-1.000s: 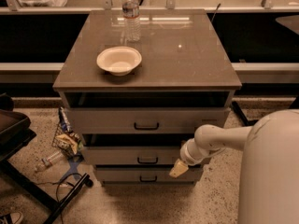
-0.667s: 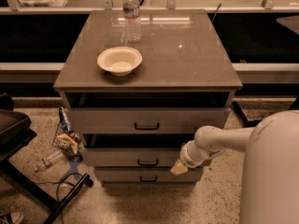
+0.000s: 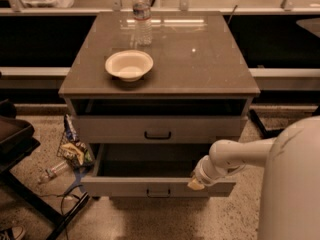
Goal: Open middle drawer
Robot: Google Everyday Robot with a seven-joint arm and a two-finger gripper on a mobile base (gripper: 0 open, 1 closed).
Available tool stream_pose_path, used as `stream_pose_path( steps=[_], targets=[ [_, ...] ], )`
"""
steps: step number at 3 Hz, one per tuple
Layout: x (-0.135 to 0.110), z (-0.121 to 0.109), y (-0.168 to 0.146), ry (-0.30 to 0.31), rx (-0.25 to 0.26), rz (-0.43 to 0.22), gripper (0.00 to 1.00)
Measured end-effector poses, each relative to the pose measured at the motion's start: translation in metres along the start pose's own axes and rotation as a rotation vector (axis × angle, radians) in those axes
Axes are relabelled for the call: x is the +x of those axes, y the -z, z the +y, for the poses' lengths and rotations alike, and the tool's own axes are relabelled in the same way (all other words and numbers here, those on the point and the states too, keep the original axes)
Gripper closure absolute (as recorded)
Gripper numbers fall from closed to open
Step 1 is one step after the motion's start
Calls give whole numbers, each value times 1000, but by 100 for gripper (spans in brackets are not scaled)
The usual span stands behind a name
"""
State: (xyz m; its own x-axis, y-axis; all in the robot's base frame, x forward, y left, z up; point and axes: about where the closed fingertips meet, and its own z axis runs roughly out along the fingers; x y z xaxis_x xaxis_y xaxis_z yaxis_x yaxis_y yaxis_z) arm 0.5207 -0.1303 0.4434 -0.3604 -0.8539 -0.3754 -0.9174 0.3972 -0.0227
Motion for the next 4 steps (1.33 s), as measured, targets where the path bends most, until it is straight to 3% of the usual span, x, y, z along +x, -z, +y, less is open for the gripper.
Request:
stream_pose_path(
  steps=[4],
  targets=[
    [10, 19, 15, 7, 5, 48, 100]
  ],
)
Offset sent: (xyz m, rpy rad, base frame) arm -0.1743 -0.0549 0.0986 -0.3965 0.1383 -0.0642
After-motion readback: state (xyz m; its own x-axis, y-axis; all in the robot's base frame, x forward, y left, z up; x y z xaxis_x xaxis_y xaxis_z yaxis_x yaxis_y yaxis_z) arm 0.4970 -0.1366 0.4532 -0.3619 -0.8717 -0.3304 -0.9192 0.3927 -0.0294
